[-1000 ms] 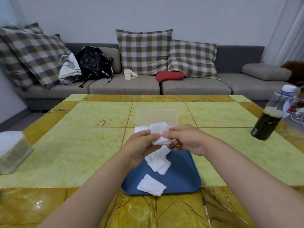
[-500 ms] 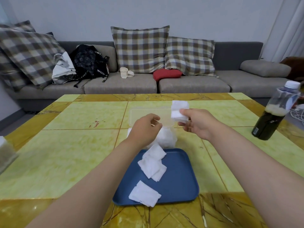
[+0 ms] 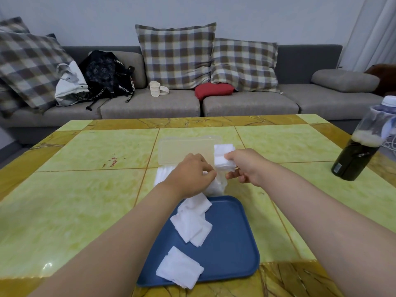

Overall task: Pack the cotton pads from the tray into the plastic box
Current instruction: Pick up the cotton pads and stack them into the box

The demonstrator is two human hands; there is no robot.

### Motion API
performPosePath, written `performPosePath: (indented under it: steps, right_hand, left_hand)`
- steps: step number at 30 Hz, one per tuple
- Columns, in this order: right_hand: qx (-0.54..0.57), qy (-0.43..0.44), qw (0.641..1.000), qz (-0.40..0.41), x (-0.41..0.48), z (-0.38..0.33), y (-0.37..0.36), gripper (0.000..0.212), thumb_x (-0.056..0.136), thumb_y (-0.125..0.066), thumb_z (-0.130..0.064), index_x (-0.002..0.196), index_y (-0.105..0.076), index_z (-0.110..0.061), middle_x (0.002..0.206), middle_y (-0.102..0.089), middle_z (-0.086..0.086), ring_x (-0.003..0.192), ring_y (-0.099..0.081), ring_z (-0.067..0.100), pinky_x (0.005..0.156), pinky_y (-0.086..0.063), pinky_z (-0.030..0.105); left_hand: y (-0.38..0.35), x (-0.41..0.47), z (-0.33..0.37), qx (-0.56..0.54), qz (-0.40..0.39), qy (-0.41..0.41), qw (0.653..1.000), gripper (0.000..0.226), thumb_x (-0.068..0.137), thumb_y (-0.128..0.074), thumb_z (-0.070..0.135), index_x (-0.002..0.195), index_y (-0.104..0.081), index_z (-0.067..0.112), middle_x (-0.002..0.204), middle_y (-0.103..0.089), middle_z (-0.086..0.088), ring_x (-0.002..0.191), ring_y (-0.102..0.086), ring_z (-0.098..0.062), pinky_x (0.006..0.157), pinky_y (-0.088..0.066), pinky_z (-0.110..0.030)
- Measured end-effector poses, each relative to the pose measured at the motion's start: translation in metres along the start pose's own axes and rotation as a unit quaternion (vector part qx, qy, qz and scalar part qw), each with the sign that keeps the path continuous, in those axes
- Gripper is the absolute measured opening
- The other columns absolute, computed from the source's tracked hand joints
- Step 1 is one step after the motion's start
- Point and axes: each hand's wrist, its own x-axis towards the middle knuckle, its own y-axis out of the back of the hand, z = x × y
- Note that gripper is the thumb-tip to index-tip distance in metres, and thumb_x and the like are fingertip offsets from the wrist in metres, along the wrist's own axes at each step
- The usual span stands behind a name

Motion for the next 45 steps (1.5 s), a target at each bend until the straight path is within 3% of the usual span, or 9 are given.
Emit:
performPosePath:
  steps: [5, 9, 12, 15, 20, 28, 33, 41, 45]
  right_hand:
    - [0.035, 0.022, 0.999, 0.024, -0.008, -0.003, -0.004, 0.016, 0.096, -0.050, -0.019, 0.106, -0.056, -0.008, 0.083, -0.055, 0.010, 0.043, -0.050, 0.018, 0.036, -0.023, 0.021]
    - [-0.029, 0.031, 0.999, 0.024, -0.010, 0.004, -0.010, 0.014, 0.094, -0.051, -0.016, 0.097, -0.056, -0.003, 0.074, -0.054, 0.012, 0.040, -0.052, 0.021, 0.041, -0.023, 0.024]
    - [-0.097, 0.044, 0.993, 0.051, -0.008, 0.005, -0.013, 0.017, 0.089, -0.049, -0.016, 0.098, -0.054, -0.002, 0.051, -0.058, 0.010, 0.048, -0.058, 0.028, 0.043, -0.029, 0.024]
    - [-0.232, 0.100, 0.965, 0.072, -0.014, 0.002, -0.019, 0.017, 0.086, -0.047, -0.018, 0.090, -0.056, -0.004, 0.046, -0.063, 0.009, 0.046, -0.060, 0.023, 0.046, -0.036, 0.024]
    - [-0.407, 0.150, 0.896, 0.091, -0.017, -0.011, -0.033, 0.028, 0.084, -0.057, -0.016, 0.062, -0.039, -0.014, 0.062, -0.044, 0.002, 0.053, -0.043, 0.018, 0.045, -0.027, 0.025]
    - [-0.601, 0.118, 0.783, 0.114, -0.023, -0.043, -0.050, 0.017, 0.083, -0.060, -0.006, 0.072, -0.050, -0.014, 0.076, -0.053, 0.001, 0.060, -0.050, 0.015, 0.047, -0.036, 0.024]
    - [-0.648, 0.112, 0.744, 0.118, -0.018, -0.044, -0.068, 0.014, 0.087, -0.065, -0.018, 0.084, -0.052, -0.020, 0.074, -0.048, -0.002, 0.074, -0.054, 0.019, 0.056, -0.037, 0.026]
    - [-0.549, 0.090, 0.831, 0.023, -0.010, -0.028, -0.057, 0.020, 0.091, -0.063, -0.025, 0.075, -0.062, -0.013, 0.075, -0.066, 0.000, 0.064, -0.057, 0.018, 0.056, -0.045, 0.027]
    - [-0.546, 0.144, 0.816, 0.124, -0.013, -0.018, -0.045, 0.020, 0.087, -0.067, -0.025, 0.072, -0.060, -0.014, 0.071, -0.062, 0.000, 0.060, -0.056, 0.018, 0.050, -0.038, 0.024]
  left_hand:
    - [-0.006, 0.013, 0.019, 0.039, 0.040, 0.073, 0.996, 0.027, 0.086, -0.061, 0.037, 0.070, -0.068, 0.016, 0.089, -0.053, -0.002, 0.101, -0.047, -0.019, 0.077, -0.047, -0.032]
    - [-0.005, 0.018, 0.022, 0.034, 0.038, 0.114, 0.992, 0.028, 0.076, -0.062, 0.017, 0.051, -0.049, 0.019, 0.063, -0.045, -0.002, 0.080, -0.050, -0.026, 0.051, -0.033, -0.026]
    - [0.005, 0.017, 0.016, 0.069, 0.007, 0.129, 0.989, 0.011, 0.079, -0.065, 0.018, 0.075, -0.072, 0.024, 0.090, -0.064, 0.003, 0.106, -0.054, -0.024, 0.073, -0.050, -0.030]
    - [0.014, 0.014, 0.003, 0.121, -0.005, 0.152, 0.981, 0.023, 0.080, -0.067, 0.029, 0.101, -0.078, 0.031, 0.113, -0.064, 0.002, 0.118, -0.046, -0.023, 0.094, -0.052, -0.037]
    - [0.012, 0.006, -0.001, 0.132, 0.014, 0.145, 0.980, 0.026, 0.081, -0.064, 0.037, 0.104, -0.075, 0.033, 0.115, -0.058, 0.000, 0.114, -0.046, -0.024, 0.092, -0.047, -0.034]
    - [0.011, -0.002, -0.006, 0.094, 0.024, 0.118, 0.988, 0.030, 0.080, -0.068, 0.048, 0.107, -0.073, 0.036, 0.113, -0.050, -0.001, 0.117, -0.042, -0.023, 0.098, -0.039, -0.034]
    - [0.009, -0.007, -0.010, 0.097, 0.033, 0.101, 0.990, 0.031, 0.086, -0.062, 0.052, 0.110, -0.073, 0.037, 0.104, -0.045, -0.001, 0.114, -0.041, -0.024, 0.093, -0.036, -0.033]
    - [0.008, -0.023, -0.019, 0.101, 0.031, 0.053, 0.993, 0.043, 0.093, -0.051, 0.047, 0.134, -0.058, 0.037, 0.122, -0.052, -0.002, 0.118, -0.042, -0.024, 0.098, -0.034, -0.036]
    - [0.010, -0.032, -0.018, 0.108, 0.005, 0.030, 0.994, 0.050, 0.095, -0.049, 0.045, 0.143, -0.049, 0.031, 0.132, -0.051, 0.000, 0.123, -0.039, -0.022, 0.103, -0.034, -0.035]
